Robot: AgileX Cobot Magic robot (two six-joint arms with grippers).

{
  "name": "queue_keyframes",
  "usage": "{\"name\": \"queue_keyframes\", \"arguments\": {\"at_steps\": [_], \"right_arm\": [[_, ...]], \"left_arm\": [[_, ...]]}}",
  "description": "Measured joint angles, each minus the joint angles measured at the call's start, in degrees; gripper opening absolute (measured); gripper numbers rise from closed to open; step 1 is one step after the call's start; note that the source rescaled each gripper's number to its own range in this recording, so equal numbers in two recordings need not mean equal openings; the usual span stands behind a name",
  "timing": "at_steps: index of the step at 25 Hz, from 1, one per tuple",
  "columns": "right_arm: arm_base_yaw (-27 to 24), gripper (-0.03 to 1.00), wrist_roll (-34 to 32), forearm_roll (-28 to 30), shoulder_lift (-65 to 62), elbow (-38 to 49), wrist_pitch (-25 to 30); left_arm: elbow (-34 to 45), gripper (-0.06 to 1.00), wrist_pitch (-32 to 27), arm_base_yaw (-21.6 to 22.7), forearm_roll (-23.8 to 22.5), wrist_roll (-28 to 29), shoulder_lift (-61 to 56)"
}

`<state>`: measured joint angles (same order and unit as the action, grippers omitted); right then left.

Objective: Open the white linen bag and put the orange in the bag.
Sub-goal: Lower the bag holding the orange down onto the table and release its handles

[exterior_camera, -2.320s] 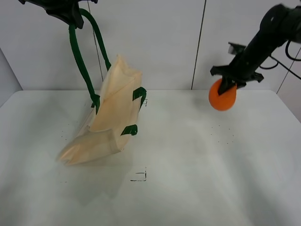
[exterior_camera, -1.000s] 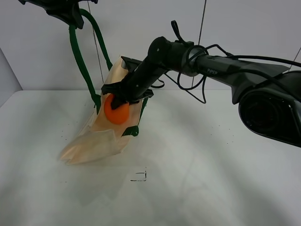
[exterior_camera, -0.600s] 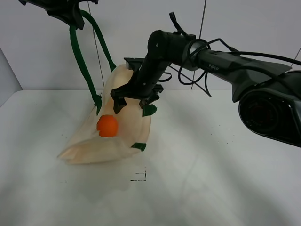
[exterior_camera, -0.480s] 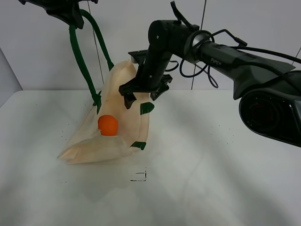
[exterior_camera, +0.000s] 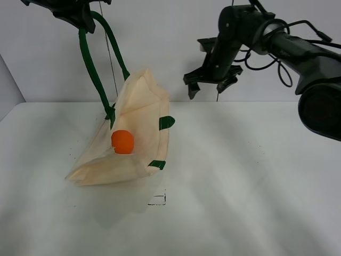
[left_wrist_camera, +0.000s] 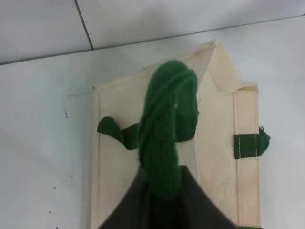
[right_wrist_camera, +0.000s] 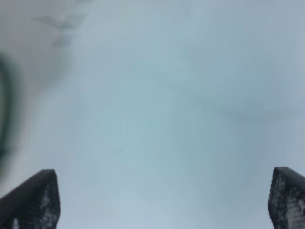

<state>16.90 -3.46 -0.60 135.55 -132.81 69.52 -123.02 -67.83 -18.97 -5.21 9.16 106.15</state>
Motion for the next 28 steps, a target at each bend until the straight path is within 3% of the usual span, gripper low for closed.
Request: {"name": "queue_keyframes", "arguments": {"at_steps": [7, 15, 20, 28], "right_arm": [[-10.98, 1.0, 0.11, 0.11, 0.0, 0.0, 0.0], [-15.65, 1.0, 1.23, -0.79, -1.88, 3.52, 0.0], [-15.85, 1.0, 2.33, 1.18, -12.37, 18.81, -0.05], [-15.85, 1.0, 2.66, 1.44, -40.62, 53.65, 0.1]], "left_arm": [[0.0, 0.0, 0.0, 0.0, 0.0, 0.0, 0.0], [0.0, 0.0, 0.0, 0.0, 0.0, 0.0, 0.0], [0.0, 0.0, 0.0, 0.0, 0.0, 0.0, 0.0], [0.0, 0.0, 0.0, 0.0, 0.0, 0.0, 0.0]]}}
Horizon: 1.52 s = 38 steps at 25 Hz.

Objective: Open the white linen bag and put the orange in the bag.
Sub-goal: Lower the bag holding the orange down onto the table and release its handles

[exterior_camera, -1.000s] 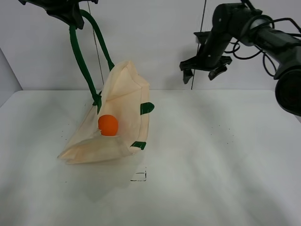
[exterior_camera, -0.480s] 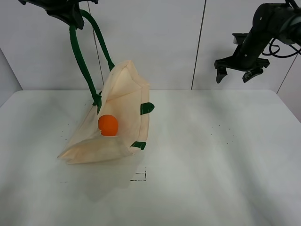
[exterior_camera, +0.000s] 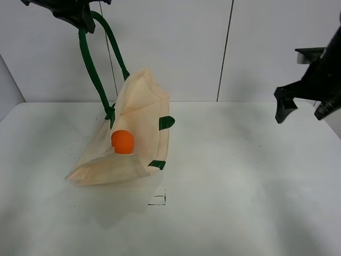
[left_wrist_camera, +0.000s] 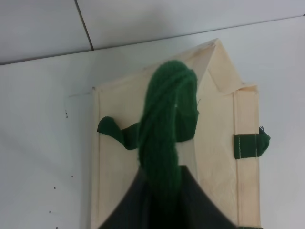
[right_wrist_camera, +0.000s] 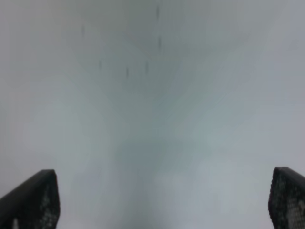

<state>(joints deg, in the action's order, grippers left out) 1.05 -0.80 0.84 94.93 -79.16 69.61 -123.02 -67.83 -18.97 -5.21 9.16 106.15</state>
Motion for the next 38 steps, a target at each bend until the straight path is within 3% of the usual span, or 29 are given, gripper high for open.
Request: {"name": "queue_keyframes", "arguments": {"at_steps": [7, 15, 25, 31, 38], "right_arm": [[0.0, 1.0, 1.18, 0.0, -28.09, 27.66, 0.19], [0.0, 1.0, 1.41, 0.0, -61.65, 48.95, -10.19], [0.0, 1.0, 1.46, 0.0, -93.37, 50.8, -10.83], [0.0, 1.0, 1.47, 0.17, -95.16, 50.99, -10.83], [0.0, 1.0, 1.47, 0.17, -95.16, 51.04, -10.83]], "left_arm": [[0.0, 0.0, 0.0, 0.0, 0.0, 0.0, 0.0], [0.0, 0.0, 0.0, 0.0, 0.0, 0.0, 0.0], [0.0, 0.0, 0.0, 0.0, 0.0, 0.0, 0.0], [5.03, 0.0, 0.93, 0.0, 2.25, 0.0, 0.21], [15.06, 0.0, 9.14, 0.0, 9.46, -0.06, 7.81]]}}
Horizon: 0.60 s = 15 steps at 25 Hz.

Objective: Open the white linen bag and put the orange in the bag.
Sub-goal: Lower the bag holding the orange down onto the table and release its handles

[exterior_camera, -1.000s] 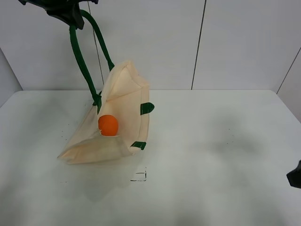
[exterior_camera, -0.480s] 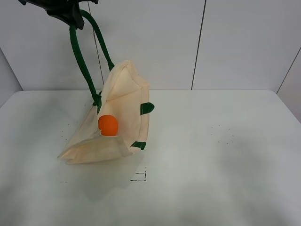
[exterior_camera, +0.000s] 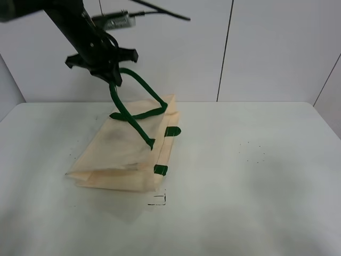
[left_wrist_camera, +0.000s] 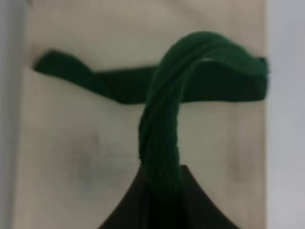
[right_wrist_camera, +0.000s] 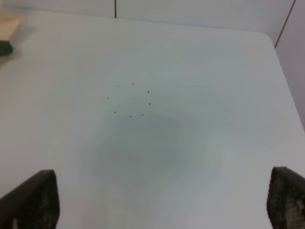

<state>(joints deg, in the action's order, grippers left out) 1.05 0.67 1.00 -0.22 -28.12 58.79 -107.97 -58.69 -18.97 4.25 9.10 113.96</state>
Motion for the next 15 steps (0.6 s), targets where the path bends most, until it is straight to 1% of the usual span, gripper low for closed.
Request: {"name": "queue_keyframes", "arguments": {"at_steps": [2, 3, 5, 6, 8, 10, 11, 12, 13, 15], "right_arm": [[0.0, 1.0, 0.0, 0.0, 0.0, 0.0, 0.0], [0.0, 1.0, 0.0, 0.0, 0.0, 0.0, 0.0], [0.0, 1.0, 0.0, 0.0, 0.0, 0.0, 0.0], [0.0, 1.0, 0.0, 0.0, 0.0, 0.0, 0.0], [0.0, 1.0, 0.0, 0.0, 0.0, 0.0, 0.0], [0.0, 1.0, 0.0, 0.0, 0.0, 0.0, 0.0], [0.0, 1.0, 0.0, 0.0, 0.0, 0.0, 0.0], [0.0, 1.0, 0.0, 0.0, 0.0, 0.0, 0.0], [0.0, 1.0, 0.0, 0.0, 0.0, 0.0, 0.0], [0.0, 1.0, 0.0, 0.0, 0.0, 0.0, 0.0]], "left_arm": [[1.43, 0.01, 1.42, 0.0, 1.25, -1.1, 3.18], [1.75, 0.04, 1.81, 0.0, 1.66, -1.9, 4.74], [1.92, 0.17, 2.41, 0.0, 2.54, -2.63, 7.09], [1.92, 0.3, 2.48, 0.0, 2.77, -2.75, 7.72], [1.92, 0.59, 2.71, 0.0, 2.76, -2.85, 8.39], [1.92, 0.79, 3.06, 0.0, 1.27, -3.2, 8.4], [1.92, 0.85, 3.2, 0.0, -0.17, -3.29, 8.4], [1.92, 0.88, 3.28, 0.0, -2.07, -3.29, 8.4], [1.92, 0.9, 3.28, 0.0, -4.25, -2.95, 8.4], [1.92, 0.92, 3.04, 0.32, -7.03, -1.35, 8.4]]}}
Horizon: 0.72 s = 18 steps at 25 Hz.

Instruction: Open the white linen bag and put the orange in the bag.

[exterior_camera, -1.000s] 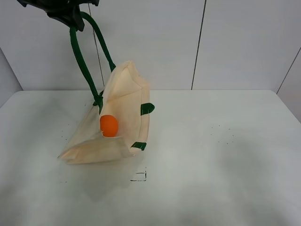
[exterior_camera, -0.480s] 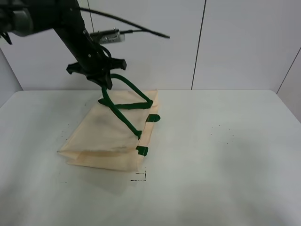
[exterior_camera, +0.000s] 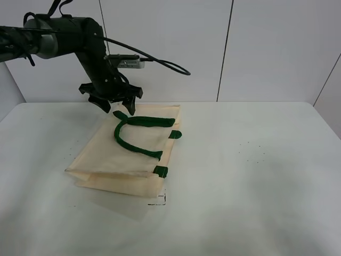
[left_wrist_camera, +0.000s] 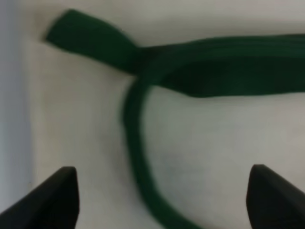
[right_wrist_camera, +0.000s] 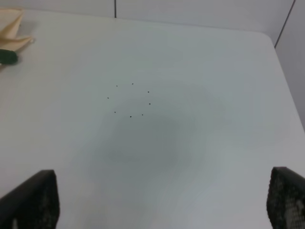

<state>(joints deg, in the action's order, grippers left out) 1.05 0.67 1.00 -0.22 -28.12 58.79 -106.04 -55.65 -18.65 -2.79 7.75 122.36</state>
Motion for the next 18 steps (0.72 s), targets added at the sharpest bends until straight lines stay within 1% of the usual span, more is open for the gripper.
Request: {"name": "queue_keyframes", "arguments": {"at_steps": [2, 4, 8, 13, 16, 18], "right_arm": [[0.0, 1.0, 0.0, 0.0, 0.0, 0.0, 0.0], [0.0, 1.0, 0.0, 0.0, 0.0, 0.0, 0.0], [0.0, 1.0, 0.05, 0.0, 0.0, 0.0, 0.0], [0.0, 1.0, 0.05, 0.0, 0.0, 0.0, 0.0], [0.0, 1.0, 0.05, 0.0, 0.0, 0.0, 0.0], [0.0, 1.0, 0.05, 0.0, 0.0, 0.0, 0.0]], "left_arm": [[0.0, 0.93, -0.29, 1.1, -1.49, 0.98, 0.0], [0.0, 0.94, -0.29, 2.81, -1.83, 1.08, 0.0], [0.0, 0.94, -0.8, 7.92, -2.23, 0.38, 0.0], [0.0, 0.93, -3.19, 13.95, -2.57, -0.93, 0.0], [0.12, 0.93, -5.62, 15.64, -2.61, -1.05, 0.0], [1.25, 0.93, -6.05, 15.94, -2.61, -1.1, -0.74]]}}
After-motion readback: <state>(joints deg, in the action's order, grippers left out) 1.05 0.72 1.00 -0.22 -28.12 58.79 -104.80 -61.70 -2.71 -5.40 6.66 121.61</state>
